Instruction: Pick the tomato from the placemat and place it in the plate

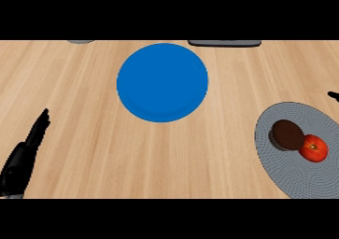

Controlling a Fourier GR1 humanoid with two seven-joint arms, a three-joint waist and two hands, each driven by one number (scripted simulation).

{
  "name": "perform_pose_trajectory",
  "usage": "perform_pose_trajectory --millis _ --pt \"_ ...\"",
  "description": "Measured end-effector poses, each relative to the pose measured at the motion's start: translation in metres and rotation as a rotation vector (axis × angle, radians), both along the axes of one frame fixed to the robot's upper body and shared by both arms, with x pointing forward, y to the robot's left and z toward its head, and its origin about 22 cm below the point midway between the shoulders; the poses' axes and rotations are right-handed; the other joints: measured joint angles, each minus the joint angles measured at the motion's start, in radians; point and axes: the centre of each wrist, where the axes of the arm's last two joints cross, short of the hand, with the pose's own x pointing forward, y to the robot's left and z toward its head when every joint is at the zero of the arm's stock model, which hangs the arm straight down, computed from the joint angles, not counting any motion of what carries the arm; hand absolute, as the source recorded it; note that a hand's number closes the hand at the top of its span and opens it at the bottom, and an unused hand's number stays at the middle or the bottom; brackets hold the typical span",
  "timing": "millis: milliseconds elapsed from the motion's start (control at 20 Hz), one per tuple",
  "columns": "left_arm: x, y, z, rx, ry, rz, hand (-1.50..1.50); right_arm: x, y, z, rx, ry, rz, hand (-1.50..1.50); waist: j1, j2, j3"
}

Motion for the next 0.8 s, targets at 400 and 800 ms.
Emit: perform_pose_trajectory --millis 400,800 --pt "0.002 0.002 0.001 -0.008 -0.003 0.002 0.00 0.025 0.006 -0.030 -0.153 0.115 0.090 -1.50 -0.003 0.000 0.001" --pt "0.004 0.004 0.003 -0.002 0.006 0.010 0.00 0.043 0.009 -0.060 -0.174 0.186 0.140 -1.50 -0.009 -0.002 0.000"
